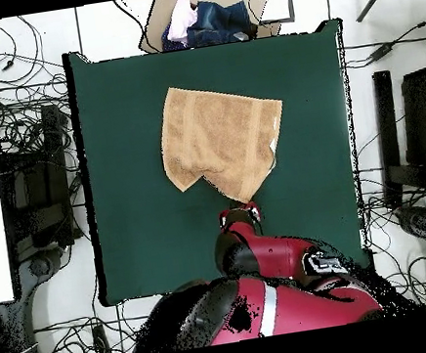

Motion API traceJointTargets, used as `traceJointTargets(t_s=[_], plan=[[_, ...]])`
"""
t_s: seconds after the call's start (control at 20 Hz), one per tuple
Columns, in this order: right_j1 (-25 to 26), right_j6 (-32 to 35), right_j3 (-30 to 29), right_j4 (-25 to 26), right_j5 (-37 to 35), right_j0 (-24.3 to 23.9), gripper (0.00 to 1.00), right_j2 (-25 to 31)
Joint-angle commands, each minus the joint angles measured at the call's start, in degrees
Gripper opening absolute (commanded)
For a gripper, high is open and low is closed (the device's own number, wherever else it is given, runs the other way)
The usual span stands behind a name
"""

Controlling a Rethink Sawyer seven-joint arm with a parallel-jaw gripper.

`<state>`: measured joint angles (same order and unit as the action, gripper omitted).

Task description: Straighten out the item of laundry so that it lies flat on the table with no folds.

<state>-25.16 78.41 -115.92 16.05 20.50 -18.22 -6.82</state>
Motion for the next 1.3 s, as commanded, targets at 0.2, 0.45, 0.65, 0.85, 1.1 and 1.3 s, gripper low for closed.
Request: traceJointTargets(t_s=[0.2, 0.45, 0.65, 0.85, 1.1, 1.3], plan=[[3.44, 9.2, 3.42, -0.85, 2.4, 4.0, 1.0, -1.58], [3.15, 8.9, 3.7, -0.98, -0.08, 4.83, 1.0, -2.45], [3.18, 8.18, 4.46, -1.4, -1.29, 6.38, 1.0, -3.9], [3.38, 8.04, 4.87, -1.19, -1.38, 7.01, 1.0, -4.84], [3.12, 7.66, 5.31, -0.72, -0.45, 8.01, 1.0, -6.09], [3.51, 7.37, 5.72, -0.5, 0.99, 9.08, 1.0, -7.4]])
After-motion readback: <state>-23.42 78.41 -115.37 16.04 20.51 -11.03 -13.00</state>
